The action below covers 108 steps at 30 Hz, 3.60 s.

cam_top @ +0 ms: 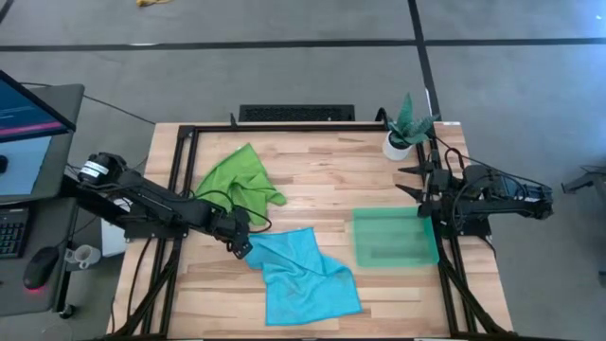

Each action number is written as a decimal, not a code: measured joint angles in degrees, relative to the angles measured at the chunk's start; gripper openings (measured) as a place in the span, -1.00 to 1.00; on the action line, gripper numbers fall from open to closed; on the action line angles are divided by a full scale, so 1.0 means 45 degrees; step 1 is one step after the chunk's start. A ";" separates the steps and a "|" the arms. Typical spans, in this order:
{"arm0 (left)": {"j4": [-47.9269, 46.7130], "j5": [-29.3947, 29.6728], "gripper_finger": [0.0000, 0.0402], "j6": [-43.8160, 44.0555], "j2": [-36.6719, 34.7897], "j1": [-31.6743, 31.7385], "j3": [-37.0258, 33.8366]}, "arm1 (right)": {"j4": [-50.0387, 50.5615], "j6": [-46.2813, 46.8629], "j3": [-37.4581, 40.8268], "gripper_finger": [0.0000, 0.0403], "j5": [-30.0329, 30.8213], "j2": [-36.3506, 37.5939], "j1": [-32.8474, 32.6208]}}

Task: Roll microfiber towels into tight, uniform cylinder then place into a basket
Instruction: Fold the blue microfiber towel

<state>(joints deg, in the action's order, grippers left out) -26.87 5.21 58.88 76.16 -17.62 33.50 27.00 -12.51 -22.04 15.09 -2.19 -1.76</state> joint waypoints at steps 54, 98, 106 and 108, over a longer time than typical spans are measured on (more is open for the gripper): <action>0.0466 -0.1131 -0.99 -0.3583 0.0794 0.1516 0.0039 | -0.0410 0.0730 0.0000 0.16 -0.0023 -0.0002 -0.0008; 0.1585 -0.0643 -1.00 -0.7805 0.0787 0.3786 0.0544 | -1.1176 -0.0339 -0.0005 0.16 0.1955 -0.4127 0.0005; 0.1637 -0.0706 -1.00 -0.7625 0.0782 0.3786 0.0544 | -1.3576 -0.1636 -0.0005 0.16 0.1848 -0.6190 0.0008; 0.1637 -0.0703 -1.00 -0.7618 0.0782 0.3786 0.0544 | -1.4151 -0.1658 -0.0023 0.16 0.1678 -0.6769 0.0022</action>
<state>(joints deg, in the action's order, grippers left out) -19.51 2.05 24.60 79.68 -0.58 35.94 -36.67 -19.98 -22.15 22.64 -32.65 -1.66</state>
